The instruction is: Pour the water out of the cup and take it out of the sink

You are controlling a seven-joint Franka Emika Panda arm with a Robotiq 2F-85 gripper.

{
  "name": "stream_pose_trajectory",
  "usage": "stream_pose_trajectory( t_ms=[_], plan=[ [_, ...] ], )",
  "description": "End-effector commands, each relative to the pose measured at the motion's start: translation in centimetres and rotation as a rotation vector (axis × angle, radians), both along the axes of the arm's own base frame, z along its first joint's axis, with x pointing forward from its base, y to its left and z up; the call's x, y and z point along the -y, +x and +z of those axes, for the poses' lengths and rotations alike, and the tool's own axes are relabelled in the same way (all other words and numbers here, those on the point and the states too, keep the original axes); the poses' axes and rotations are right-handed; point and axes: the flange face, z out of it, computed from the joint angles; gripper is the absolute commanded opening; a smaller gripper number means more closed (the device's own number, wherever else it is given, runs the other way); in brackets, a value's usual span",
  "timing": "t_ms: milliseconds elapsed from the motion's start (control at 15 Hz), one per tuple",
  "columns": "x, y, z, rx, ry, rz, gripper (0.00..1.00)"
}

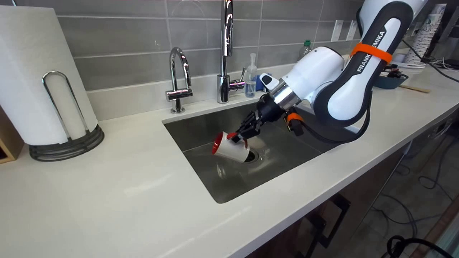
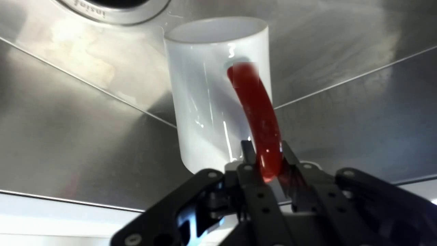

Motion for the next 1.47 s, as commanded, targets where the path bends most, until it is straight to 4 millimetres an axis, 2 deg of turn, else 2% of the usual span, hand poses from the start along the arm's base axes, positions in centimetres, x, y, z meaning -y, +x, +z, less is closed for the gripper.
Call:
stream_pose_trajectory(
  t_ms=[0,333,600,933,1400],
  plan=[
    [-1.5,0.3,-0.1,0.030,0.092,0.086,0.05],
    [-2.2,0.4,-2.8,0.018,0.159,0.176,0.05],
    [-1.4,0.8,-3.6,0.019,0.181,0.194,0.05],
    [0.7,1.3,-1.2,0.026,0.173,0.143,0.05],
    [5.1,2.0,1.8,0.023,0.124,-0.015,0.05]
  ],
)
